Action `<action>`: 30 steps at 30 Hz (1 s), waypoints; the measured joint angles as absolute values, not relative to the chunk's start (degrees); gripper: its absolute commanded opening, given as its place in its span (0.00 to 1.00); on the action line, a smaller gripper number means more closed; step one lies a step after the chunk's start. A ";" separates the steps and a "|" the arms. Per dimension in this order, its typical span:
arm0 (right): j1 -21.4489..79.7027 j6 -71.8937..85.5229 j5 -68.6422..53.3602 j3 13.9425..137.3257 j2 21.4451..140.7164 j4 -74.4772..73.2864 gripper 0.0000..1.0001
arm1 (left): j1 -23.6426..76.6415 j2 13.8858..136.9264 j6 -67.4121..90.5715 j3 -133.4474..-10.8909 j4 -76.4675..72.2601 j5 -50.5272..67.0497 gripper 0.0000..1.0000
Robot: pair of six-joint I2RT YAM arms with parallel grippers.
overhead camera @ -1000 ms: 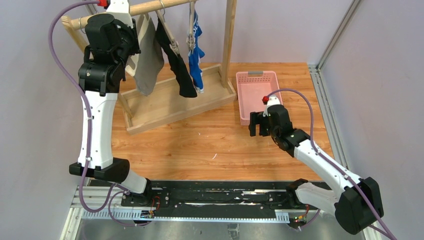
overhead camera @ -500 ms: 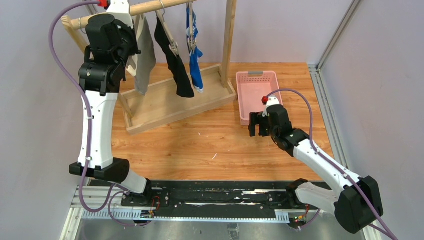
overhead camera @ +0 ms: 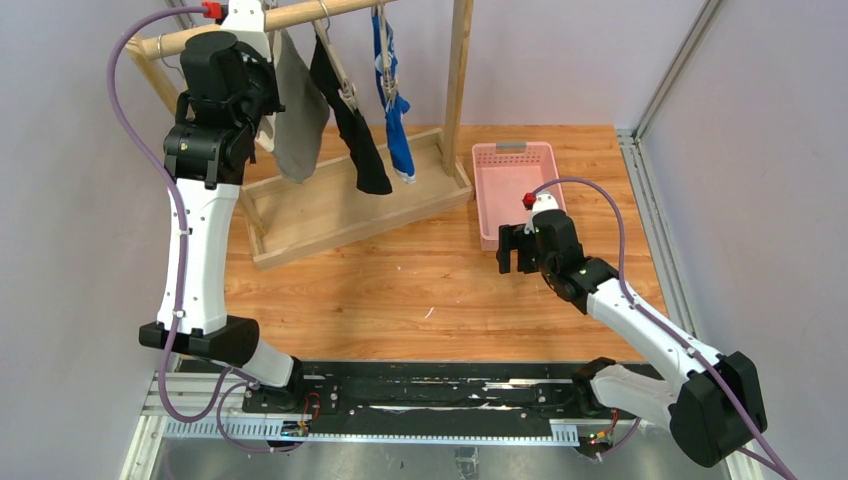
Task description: Remove the underwear clipped to the hanger
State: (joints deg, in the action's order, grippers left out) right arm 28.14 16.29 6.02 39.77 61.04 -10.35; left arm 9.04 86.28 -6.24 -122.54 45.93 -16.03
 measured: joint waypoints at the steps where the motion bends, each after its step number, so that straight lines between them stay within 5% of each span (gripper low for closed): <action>1: 28.14 16.27 6.02 39.77 61.04 -10.35 0.87 | 9.04 86.28 -6.17 -122.54 45.91 -16.01 0.00; 30: 28.14 16.25 6.02 39.22 62.78 -9.13 0.87 | 9.02 81.84 -7.73 -120.20 41.80 -12.29 0.00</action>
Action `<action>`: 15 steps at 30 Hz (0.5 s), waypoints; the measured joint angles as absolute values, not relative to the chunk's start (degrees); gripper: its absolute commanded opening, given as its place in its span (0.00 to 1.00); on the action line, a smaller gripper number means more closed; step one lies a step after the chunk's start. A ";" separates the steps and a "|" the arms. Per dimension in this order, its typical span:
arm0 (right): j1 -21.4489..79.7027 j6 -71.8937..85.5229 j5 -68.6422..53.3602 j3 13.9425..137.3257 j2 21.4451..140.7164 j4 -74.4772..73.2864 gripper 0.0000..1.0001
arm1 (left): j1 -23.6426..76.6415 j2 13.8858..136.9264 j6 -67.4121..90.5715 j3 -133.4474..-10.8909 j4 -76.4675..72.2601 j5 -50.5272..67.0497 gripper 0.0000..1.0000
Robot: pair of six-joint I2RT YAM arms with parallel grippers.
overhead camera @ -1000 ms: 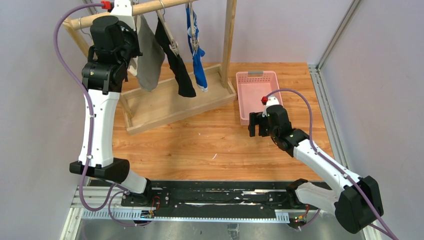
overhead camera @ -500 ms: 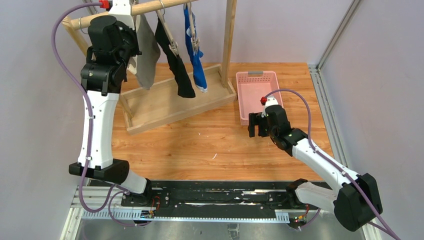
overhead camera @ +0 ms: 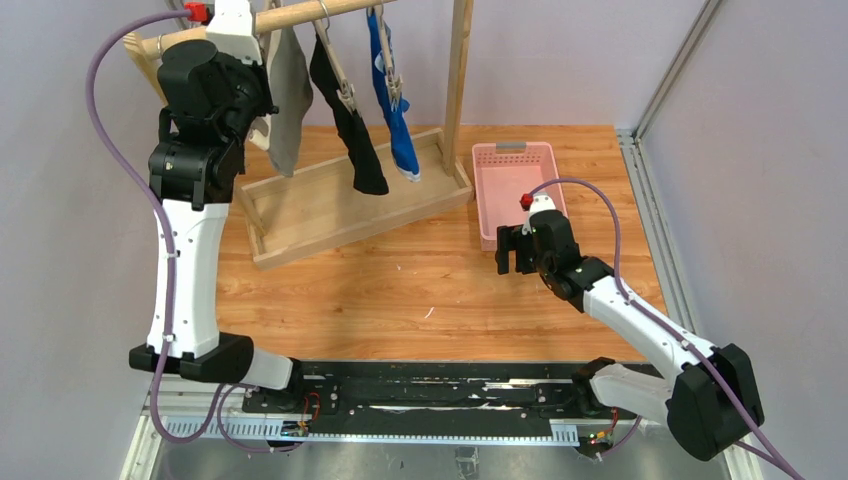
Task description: Remove the underwear clipped to the hanger
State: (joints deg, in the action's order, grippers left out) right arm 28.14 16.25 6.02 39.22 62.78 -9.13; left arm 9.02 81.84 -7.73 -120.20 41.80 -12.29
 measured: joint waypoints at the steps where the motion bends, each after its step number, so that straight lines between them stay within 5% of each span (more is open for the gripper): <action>1: 28.14 16.25 6.02 39.22 62.87 -9.02 0.87 | 9.02 81.30 -7.75 -119.70 41.82 -12.03 0.00; 15: 28.14 16.21 6.00 39.22 64.47 -8.78 0.87 | 8.97 70.81 -8.43 -103.79 42.41 -10.50 0.00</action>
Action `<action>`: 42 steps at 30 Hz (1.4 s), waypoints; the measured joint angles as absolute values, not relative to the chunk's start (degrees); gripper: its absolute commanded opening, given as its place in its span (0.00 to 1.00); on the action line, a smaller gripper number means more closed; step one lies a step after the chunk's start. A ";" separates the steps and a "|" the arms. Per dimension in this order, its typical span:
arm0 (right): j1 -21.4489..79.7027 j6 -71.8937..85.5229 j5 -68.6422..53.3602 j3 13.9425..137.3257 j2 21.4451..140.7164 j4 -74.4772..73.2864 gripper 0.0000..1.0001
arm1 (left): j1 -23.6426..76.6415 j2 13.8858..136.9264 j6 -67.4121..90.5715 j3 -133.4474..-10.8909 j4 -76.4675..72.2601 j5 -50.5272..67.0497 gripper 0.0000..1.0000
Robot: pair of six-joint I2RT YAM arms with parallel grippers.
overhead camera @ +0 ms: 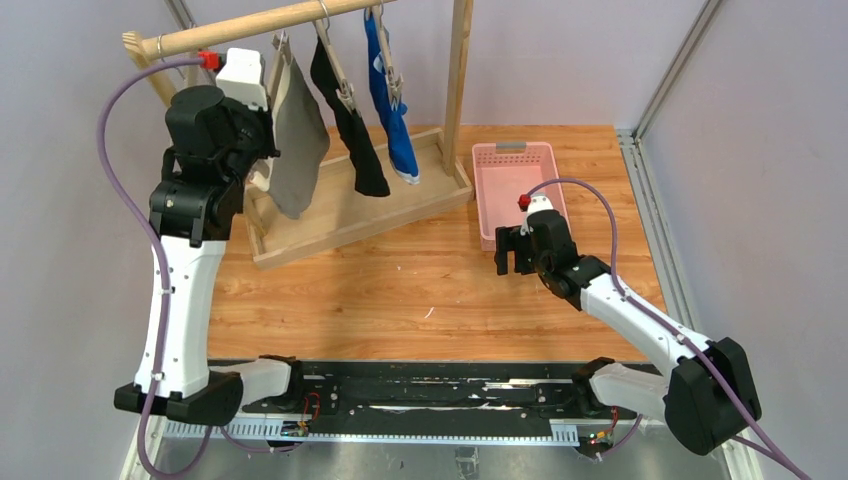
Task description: Remove the underwear clipped to the hanger
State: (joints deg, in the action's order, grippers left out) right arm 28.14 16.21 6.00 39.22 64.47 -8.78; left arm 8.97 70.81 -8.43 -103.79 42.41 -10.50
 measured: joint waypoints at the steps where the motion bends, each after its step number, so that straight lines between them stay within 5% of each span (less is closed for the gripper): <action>1: 28.14 16.19 6.00 39.22 64.47 -8.75 0.87 | 8.97 69.80 -8.40 -102.21 42.26 -10.09 0.00; 18: 28.16 14.81 1.89 43.00 69.41 -6.20 0.88 | 8.80 51.66 -7.70 -70.59 52.69 6.87 0.00; 30: 28.14 7.49 -6.57 49.65 68.31 -6.66 0.91 | 11.25 49.95 -12.21 -68.58 54.48 28.67 0.00; 42: 28.08 2.57 -30.15 51.42 59.11 -5.98 0.92 | 27.14 61.23 -18.81 -70.59 54.08 31.81 0.00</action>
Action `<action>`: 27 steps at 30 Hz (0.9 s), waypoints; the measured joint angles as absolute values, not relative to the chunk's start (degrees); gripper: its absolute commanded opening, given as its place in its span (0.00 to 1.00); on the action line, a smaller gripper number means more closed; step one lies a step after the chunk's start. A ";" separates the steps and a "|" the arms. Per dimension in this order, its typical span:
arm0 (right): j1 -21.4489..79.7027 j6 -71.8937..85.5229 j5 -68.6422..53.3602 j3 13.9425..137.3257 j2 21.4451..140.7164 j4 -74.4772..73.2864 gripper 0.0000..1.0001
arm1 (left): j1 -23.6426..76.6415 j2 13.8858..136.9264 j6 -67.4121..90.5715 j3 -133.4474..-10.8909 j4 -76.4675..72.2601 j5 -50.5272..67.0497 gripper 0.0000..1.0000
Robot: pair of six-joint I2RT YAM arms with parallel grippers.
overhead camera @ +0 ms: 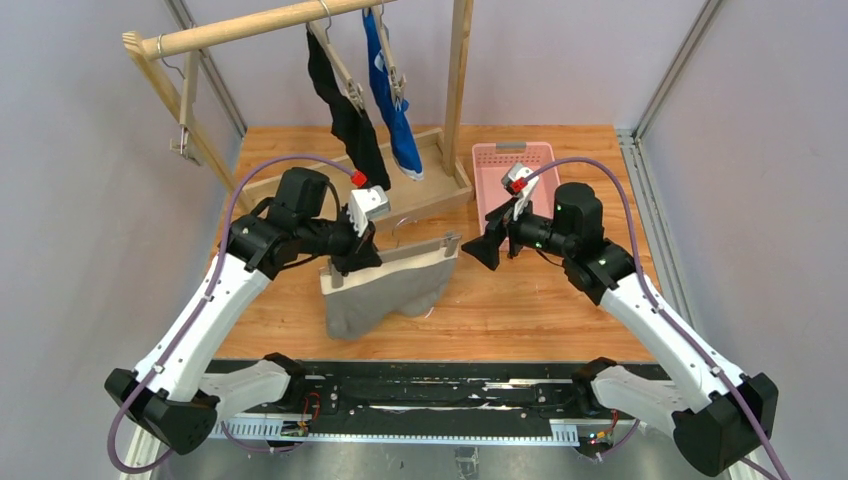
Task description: Remove the underwear clipped to the hanger
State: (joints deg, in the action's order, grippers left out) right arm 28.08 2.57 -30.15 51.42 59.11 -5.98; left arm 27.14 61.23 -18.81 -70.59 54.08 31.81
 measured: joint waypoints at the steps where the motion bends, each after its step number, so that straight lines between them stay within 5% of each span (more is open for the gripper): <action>1: 28.08 2.31 -32.29 51.59 58.54 -5.74 0.92 | 27.14 61.84 -19.27 -71.07 53.74 31.77 0.00; 27: 20.80 -3.03 -59.77 63.46 63.66 -1.13 0.88 | 27.16 56.42 -25.67 -71.24 46.30 42.74 0.00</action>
